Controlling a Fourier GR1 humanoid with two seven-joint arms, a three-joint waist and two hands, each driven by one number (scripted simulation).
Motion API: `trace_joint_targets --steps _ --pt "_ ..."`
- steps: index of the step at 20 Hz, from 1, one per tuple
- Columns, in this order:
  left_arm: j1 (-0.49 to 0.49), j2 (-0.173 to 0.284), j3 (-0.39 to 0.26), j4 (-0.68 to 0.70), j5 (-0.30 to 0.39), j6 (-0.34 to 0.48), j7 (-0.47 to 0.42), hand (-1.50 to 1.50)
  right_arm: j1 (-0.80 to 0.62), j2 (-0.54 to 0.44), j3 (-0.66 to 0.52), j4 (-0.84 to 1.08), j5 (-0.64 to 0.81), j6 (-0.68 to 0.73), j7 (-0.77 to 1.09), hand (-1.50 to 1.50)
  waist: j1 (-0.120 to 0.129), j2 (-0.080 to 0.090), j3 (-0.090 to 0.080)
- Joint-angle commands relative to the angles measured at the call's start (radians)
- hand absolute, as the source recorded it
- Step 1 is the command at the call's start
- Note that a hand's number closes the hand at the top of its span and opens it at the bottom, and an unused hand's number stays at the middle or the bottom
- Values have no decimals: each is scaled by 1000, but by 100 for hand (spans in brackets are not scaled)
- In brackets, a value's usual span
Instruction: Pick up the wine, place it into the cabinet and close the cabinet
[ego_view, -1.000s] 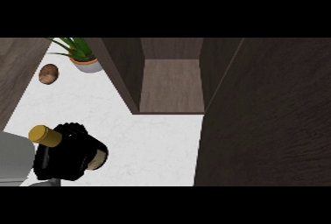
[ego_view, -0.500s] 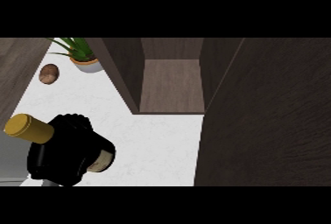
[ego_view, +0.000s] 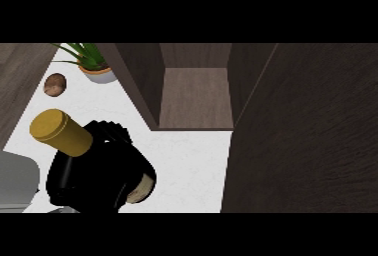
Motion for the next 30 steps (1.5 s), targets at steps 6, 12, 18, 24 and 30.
trace_joint_targets --steps 6,12,18,24,30 --pt "-213 -71 -212 -28 -74 289 149 150 40 -21 -63 -98 -113 30 27 -150 -11 0 0" --pt "-341 -71 -204 98 -48 347 147 150 76 17 8 -120 -52 21 23 -150 -7 1 0" --pt "-485 -72 -371 125 -110 627 219 150 64 2 -28 -94 -69 43 1 -150 -9 0 0" --pt "-513 -72 -322 277 -61 608 103 150 68 -24 -90 -76 -139 68 -17 -150 -7 2 0" --pt "-575 -72 -335 349 -28 655 72 150 84 4 -47 -110 -112 54 -11 -150 -11 2 0"
